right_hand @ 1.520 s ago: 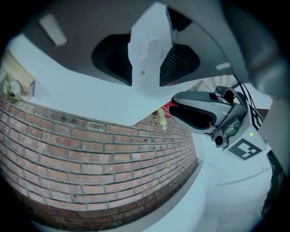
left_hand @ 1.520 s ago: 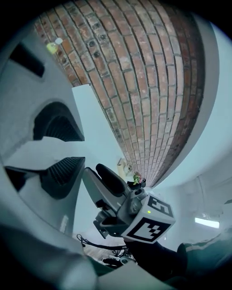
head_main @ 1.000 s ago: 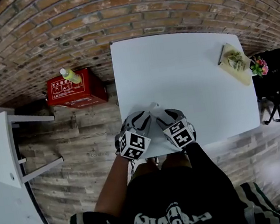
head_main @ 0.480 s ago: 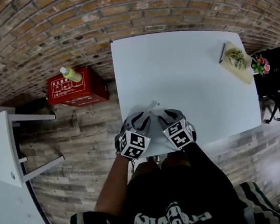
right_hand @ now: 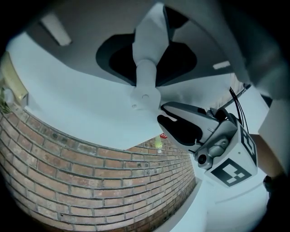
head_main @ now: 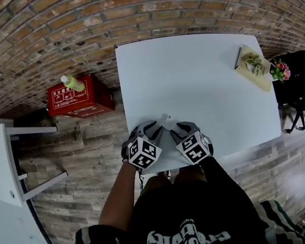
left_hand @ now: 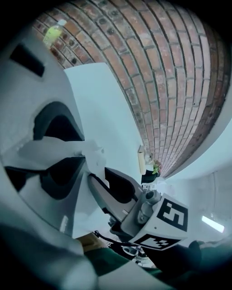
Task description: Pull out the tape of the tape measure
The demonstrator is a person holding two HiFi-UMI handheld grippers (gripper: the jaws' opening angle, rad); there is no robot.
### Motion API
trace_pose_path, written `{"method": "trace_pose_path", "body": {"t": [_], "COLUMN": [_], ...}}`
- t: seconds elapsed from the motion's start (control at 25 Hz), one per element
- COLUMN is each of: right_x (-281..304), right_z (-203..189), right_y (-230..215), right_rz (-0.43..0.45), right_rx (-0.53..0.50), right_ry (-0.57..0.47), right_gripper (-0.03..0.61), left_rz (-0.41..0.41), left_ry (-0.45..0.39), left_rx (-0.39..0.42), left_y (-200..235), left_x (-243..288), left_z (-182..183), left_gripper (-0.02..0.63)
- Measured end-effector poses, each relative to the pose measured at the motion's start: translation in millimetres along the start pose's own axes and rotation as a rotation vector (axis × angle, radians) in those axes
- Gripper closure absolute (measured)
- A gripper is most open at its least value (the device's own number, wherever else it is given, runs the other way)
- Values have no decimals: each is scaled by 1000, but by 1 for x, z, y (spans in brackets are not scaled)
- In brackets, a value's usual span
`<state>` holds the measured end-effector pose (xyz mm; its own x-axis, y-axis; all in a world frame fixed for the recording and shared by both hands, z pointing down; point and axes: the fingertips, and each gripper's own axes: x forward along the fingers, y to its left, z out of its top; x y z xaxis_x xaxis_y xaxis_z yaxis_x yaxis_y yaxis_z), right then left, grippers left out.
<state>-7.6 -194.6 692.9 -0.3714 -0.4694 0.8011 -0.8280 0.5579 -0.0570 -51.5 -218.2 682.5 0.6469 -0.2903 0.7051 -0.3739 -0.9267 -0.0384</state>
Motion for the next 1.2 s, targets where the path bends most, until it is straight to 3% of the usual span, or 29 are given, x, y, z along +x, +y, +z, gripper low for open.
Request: {"method": "trace_pose_path", "body": {"t": [0.2, 0.36, 0.68, 1.2], "right_x": [-2, -3, -3, -3], "right_z": [-3, -5, -8, -4], "right_y": [-2, -8, -19, -28], "right_rz": [15, 11, -30, -9], "right_rx": [-10, -8, 89, 68], "right_ry": [5, 8, 35, 71], "right_gripper": [430, 430, 430, 430], "left_rz": [-116, -113, -8, 40], "left_ry": [7, 10, -1, 29], "left_rx": [67, 52, -177, -332], "left_y": [-16, -14, -5, 12], "left_x": [10, 14, 24, 18], "left_z": [4, 6, 15, 9], "left_gripper": [541, 568, 575, 575]}}
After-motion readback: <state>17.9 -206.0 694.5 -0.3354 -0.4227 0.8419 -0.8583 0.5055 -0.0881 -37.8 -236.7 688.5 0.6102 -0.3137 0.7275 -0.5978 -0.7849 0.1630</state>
